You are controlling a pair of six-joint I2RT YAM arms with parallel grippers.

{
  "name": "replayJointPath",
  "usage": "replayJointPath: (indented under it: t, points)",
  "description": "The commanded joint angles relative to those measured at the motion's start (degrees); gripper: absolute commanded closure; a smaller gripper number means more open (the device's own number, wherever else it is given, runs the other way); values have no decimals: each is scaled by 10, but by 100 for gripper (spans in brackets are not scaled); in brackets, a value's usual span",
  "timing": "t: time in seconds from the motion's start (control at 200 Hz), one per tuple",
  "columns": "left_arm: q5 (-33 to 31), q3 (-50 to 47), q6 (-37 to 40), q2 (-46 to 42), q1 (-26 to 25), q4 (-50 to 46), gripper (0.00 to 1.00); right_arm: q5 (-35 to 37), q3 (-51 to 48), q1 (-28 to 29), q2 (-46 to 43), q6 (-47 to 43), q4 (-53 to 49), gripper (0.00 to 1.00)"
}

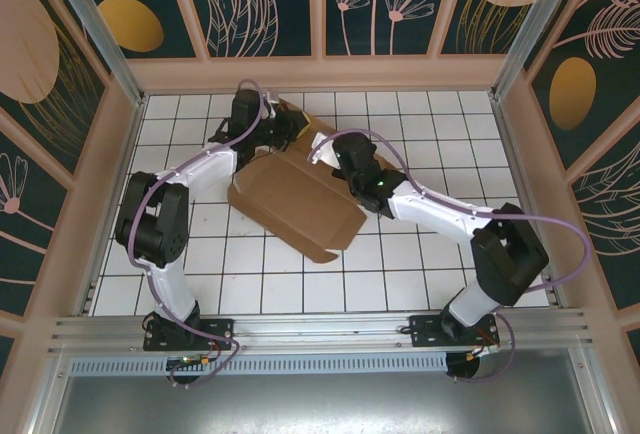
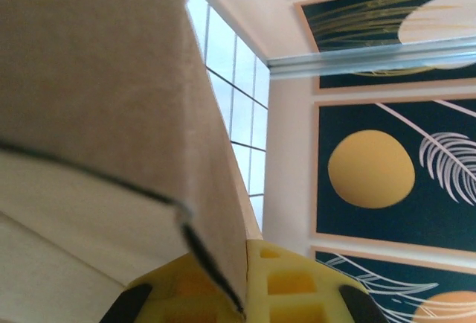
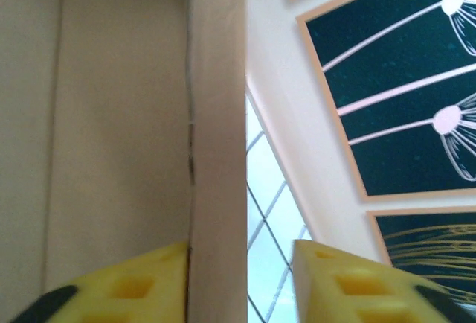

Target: Fold the paper box

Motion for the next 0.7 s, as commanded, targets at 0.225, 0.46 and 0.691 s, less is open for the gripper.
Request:
replayJointPath:
  t: [0.225, 0.46, 0.691]
  points:
    - [-74, -124, -12, -69, 2, 131, 100, -201, 38, 10, -152, 287, -116, 49]
    - [-160, -252, -45, -157, -2, 240, 100, -221, 28, -18, -194, 518, -115, 51]
    - [-238, -351, -95, -202, -13, 306, 100, -446, 83, -145, -132, 768, -212, 53]
